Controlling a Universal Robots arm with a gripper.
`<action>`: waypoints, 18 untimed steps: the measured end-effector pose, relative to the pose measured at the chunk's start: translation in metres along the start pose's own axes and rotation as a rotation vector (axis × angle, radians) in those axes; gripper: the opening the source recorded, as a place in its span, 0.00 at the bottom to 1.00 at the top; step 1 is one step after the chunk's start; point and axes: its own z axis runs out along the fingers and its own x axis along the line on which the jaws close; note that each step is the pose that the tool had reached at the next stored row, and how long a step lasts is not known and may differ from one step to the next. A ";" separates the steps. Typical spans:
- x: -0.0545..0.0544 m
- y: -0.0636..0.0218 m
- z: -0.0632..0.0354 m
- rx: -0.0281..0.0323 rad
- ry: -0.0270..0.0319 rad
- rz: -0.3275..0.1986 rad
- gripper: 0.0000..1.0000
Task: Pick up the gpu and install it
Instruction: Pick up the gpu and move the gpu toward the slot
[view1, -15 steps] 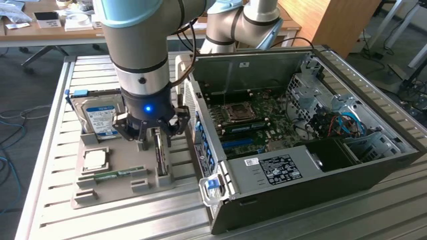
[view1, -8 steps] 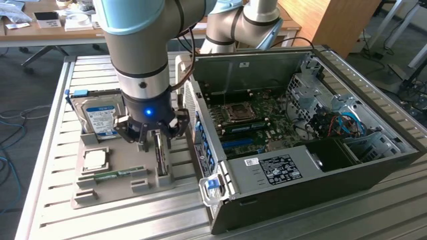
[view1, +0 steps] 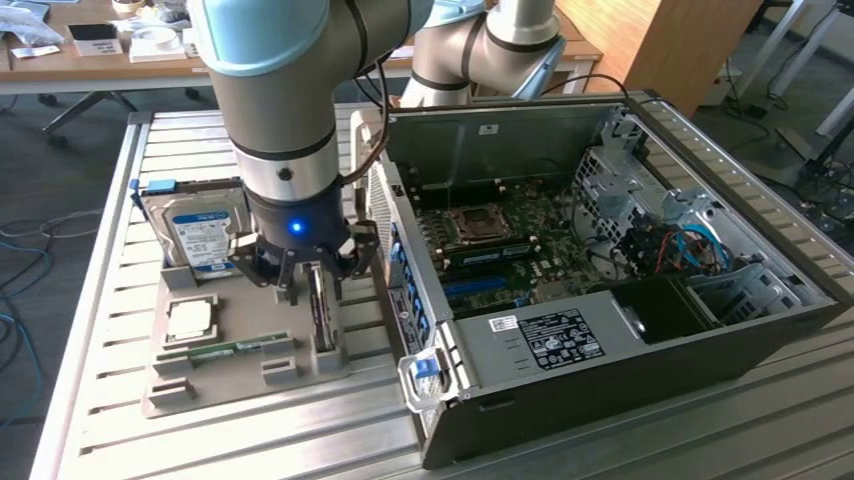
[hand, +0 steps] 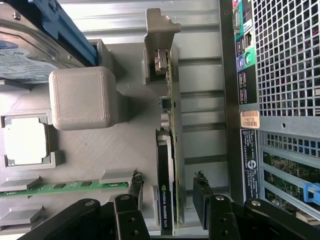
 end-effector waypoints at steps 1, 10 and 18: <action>0.000 0.0007 0.0005 0.0001 0.0000 0.001 0.53; 0.001 0.0062 0.0063 0.0004 -0.0003 0.008 0.53; 0.001 0.0058 0.0149 0.0005 -0.0004 0.009 0.53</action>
